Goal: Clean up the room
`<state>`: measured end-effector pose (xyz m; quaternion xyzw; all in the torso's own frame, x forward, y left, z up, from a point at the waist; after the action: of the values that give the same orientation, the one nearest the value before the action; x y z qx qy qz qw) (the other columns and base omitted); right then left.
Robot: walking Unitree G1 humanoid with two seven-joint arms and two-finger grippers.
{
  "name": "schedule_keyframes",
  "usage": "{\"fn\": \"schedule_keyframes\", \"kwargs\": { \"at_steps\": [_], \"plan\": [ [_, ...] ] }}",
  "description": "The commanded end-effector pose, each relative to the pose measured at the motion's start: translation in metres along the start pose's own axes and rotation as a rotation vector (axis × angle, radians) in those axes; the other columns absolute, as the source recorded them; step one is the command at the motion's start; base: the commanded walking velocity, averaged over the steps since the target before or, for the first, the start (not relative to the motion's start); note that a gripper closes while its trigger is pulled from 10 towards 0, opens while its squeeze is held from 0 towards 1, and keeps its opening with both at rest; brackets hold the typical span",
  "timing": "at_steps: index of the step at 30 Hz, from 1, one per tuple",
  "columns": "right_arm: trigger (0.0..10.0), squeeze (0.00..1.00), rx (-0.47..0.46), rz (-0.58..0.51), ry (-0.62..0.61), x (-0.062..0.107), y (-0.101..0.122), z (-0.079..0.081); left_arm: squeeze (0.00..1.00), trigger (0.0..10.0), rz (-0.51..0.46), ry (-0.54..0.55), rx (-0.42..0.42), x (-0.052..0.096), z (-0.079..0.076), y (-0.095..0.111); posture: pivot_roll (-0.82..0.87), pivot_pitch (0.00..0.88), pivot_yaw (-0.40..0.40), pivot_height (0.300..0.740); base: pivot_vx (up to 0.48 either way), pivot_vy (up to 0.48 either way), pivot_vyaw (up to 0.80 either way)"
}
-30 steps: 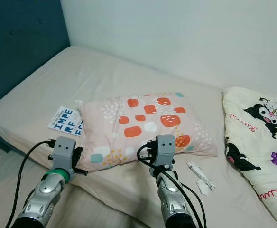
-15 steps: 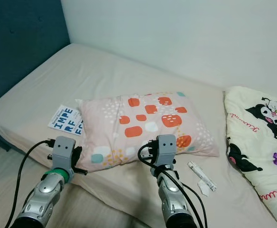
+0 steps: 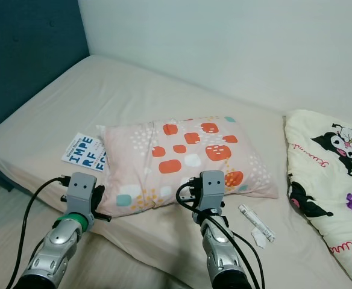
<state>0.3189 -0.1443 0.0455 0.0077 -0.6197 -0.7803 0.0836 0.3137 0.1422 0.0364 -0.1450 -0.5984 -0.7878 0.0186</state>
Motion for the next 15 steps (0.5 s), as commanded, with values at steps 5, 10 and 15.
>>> {"fn": "schedule_keyframes", "kwargs": {
  "at_steps": [5, 10, 15],
  "plan": [
    [10.0, 0.00, -0.003, 0.006, -0.014, 0.0009, -0.0021, -0.0021, 0.00, 10.0, 0.008, -0.013, -0.040, 0.0012, -0.0025, -0.0034, -0.01, 0.035, 0.022, 0.671, 0.000, 0.000, 0.00],
    [10.0, 0.00, -0.002, 0.007, -0.016, 0.0011, -0.0021, -0.0029, 0.00, 10.0, 0.008, -0.014, -0.042, 0.0011, -0.0028, -0.0034, -0.01, 0.039, 0.022, 0.656, 0.000, 0.000, 0.00],
    [10.0, 0.00, -0.001, 0.008, -0.019, 0.0019, -0.0025, -0.0037, 0.00, 10.0, 0.008, -0.015, -0.040, 0.0009, -0.0037, -0.0031, -0.01, 0.042, 0.021, 0.631, 0.000, 0.000, 0.00]
  ]
}}
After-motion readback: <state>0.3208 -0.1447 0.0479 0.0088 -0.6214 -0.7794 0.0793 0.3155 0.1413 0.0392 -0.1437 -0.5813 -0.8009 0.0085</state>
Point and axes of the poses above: a point about 5 cm out from each wrist's last joint towards the gripper, its own x axis pointing back from the gripper into the wrist, its own y axis along the axis of the wrist's last joint, z = x × y, the point moved 2 cm from there along -x, pointing out of the wrist towards the gripper, and after that the axes turned 8 degrees about -x, right-handed, at the moved point
